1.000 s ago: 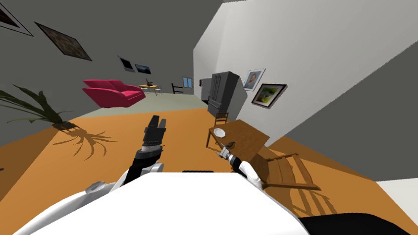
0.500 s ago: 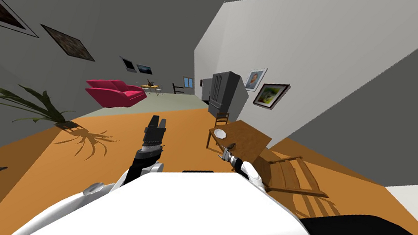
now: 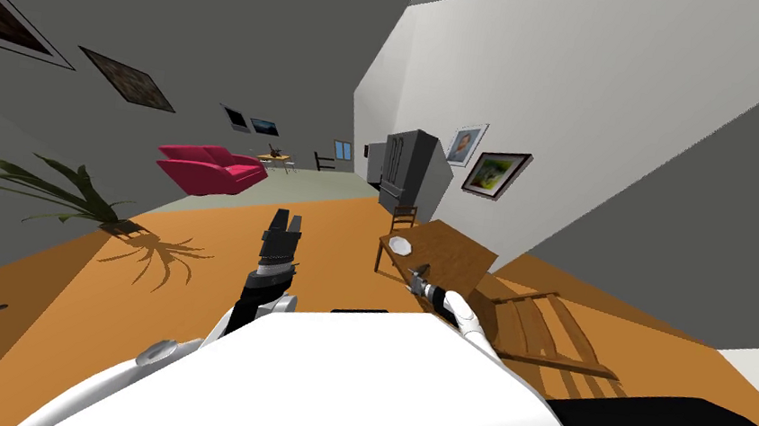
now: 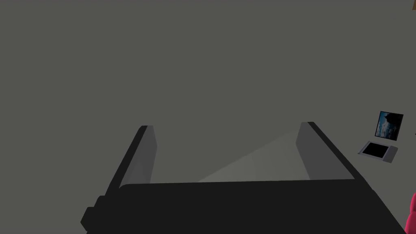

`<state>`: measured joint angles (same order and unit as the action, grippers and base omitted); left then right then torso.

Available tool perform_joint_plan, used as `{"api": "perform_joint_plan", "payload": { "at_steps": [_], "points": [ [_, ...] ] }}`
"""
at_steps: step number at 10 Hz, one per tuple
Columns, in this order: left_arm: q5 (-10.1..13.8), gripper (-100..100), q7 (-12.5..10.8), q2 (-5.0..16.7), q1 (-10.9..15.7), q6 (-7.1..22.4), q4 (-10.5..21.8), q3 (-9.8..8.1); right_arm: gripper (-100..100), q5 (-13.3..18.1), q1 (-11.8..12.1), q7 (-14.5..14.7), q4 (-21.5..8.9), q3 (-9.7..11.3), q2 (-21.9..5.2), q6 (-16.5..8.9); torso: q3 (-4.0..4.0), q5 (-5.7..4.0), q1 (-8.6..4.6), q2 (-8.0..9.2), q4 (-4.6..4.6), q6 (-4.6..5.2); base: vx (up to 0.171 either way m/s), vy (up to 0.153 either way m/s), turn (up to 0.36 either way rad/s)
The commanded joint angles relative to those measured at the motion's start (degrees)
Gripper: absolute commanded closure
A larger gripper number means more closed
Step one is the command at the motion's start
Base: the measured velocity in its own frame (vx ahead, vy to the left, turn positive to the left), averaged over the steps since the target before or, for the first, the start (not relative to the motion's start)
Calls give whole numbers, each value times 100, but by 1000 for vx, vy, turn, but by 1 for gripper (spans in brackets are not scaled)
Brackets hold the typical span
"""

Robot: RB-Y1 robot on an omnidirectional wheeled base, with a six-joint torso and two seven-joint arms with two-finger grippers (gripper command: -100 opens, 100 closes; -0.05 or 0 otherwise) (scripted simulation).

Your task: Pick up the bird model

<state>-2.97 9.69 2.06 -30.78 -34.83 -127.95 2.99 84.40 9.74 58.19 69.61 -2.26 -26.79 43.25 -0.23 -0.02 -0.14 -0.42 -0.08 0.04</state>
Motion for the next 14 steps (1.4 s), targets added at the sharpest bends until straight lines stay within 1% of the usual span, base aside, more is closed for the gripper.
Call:
{"api": "perform_joint_plan", "payload": {
  "at_steps": [1, 2, 3, 4, 5, 7, 8, 9, 10, 12, 14],
  "points": [
    [0, 0, 0, 0, 0, 0, 0, 0, -100, 220, -11, 189, -166, -33, -56, 16, 0, 0, 0, 0, 0, 0, 96, -31, 14],
    [0, 0, 0, 0, 0, 0, 0, 0, -100, 408, -103, 404, -398, -113, -161, 65, 1, -1, -1, 3, -1, 2, 97, -33, 5],
    [0, 0, 0, 0, 0, 0, 0, 0, -100, 437, -103, 429, -423, -113, -161, 65, 0, -1, -2, 2, 0, 1, 73, -18, 9],
    [0, 0, 0, 0, 0, 0, 0, 0, -100, 644, -193, 630, -644, -191, -265, 111, 4, -1, 3, 10, 1, 2, 77, -6, 5],
    [0, 0, 0, 0, 0, 0, 0, 0, -100, 644, -193, 659, -667, -191, -265, 111, 5, 0, 7, 10, 1, 1, 66, -4, 4],
    [0, 0, 0, 0, 0, 0, 0, 0, -100, 997, -363, 1082, -1111, -339, -470, 197, 7, 0, 6, 13, 2, 1, 95, -18, 10],
    [0, 0, 0, 0, 0, 0, 0, 0, -100, 1020, -363, 1083, -1111, -339, -470, 197, 0, 0, 2, 1, 0, 2, 96, -15, 1],
    [0, 0, 0, 0, 0, 0, 0, 0, -100, 1188, -441, 1273, -1307, -406, -568, 237, 1, -1, 6, 3, -1, 0, 81, -9, 10],
    [0, 0, 0, 0, 0, 0, 0, 0, -100, 1188, -441, 1273, -1307, -406, -568, 237, 3, 1, 7, 7, 0, 1, 57, -5, 5],
    [0, 0, 0, 0, 0, 0, 0, 0, -100, 1482, -580, 1597, -1642, -522, -751, 308, 8, 1, 8, 15, 2, 1, 81, -12, 10],
    [0, 0, 0, 0, 0, 0, 0, 0, -100, 1710, -691, 1858, -1892, -610, -898, 365, 0, -1, 5, 1, -1, 1, 111, -18, 18]
  ]
}}
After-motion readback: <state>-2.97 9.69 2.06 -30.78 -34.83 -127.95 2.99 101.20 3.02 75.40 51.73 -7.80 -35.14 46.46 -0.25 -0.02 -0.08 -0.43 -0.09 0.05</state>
